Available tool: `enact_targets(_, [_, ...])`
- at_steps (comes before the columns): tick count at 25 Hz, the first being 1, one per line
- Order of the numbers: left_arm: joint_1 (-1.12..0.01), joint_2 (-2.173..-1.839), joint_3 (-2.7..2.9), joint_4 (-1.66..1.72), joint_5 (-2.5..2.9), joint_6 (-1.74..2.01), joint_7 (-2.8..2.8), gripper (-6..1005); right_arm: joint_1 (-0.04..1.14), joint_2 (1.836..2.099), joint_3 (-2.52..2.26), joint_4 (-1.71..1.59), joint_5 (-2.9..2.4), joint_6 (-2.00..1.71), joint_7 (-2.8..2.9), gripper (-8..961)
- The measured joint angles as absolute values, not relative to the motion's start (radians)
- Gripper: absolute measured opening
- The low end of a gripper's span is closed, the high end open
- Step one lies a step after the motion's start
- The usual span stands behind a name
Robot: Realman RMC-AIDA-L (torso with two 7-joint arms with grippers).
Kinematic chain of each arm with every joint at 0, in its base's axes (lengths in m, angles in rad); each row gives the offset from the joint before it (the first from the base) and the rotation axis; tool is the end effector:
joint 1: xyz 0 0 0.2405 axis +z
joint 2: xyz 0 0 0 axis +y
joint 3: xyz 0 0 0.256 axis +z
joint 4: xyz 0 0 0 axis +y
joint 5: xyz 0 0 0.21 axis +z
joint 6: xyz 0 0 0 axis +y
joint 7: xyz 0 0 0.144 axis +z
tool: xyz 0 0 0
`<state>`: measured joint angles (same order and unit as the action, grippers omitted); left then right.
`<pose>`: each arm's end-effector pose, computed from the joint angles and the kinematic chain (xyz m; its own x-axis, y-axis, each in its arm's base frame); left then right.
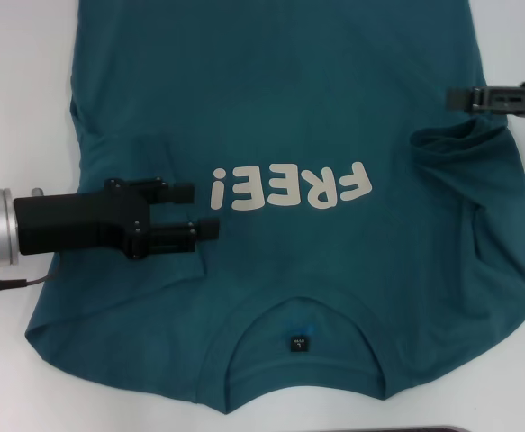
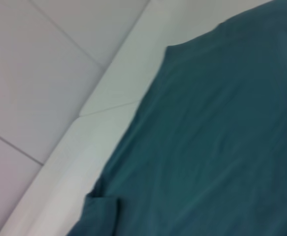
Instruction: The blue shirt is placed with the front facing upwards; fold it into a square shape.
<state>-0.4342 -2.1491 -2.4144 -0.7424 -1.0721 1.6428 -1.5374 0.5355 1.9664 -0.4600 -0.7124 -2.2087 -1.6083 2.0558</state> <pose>-0.2680 0.2899 -0.0227 0.7197 0.5162 0.4643 0.5705 -0.8208 0.0282 0.3055 0.3373 0.0702 0.3516 -0.7857 -0.5090 -0.9068 -0.4208 0.0232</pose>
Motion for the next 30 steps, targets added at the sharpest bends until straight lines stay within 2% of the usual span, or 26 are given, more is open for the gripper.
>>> enact_targets(3, [-0.434, -2.149, -2.414, -0.742, -1.072, 1.643, -1.538, 766, 0.505, 1.956, -0.443, -0.714, -2.209, -1.606, 2.044, 728])
enact_targets(8, [-0.434, -2.149, -2.414, -0.742, -1.072, 1.645, -1.538, 766, 0.461, 1.943, -0.396, -0.721, -2.209, -1.599, 2.012, 727])
enact_targets(16, [-0.434, -2.149, -2.414, -0.742, -1.072, 1.647, -1.538, 767, 0.423, 1.941, -0.392, -0.741, -2.216, -1.534, 1.993, 721])
enact_targets(23, [-0.435, -2.149, -2.414, -0.742, -1.072, 1.645, -1.539, 767, 0.433, 1.965, -0.411, -0.731, -2.243, -1.478, 1.955, 716])
enact_targets(30, [-0.436, -2.149, -2.414, -0.742, -1.071, 1.643, -1.537, 767, 0.44, 1.979, -0.453, -0.732, -2.246, -1.465, 1.935, 709])
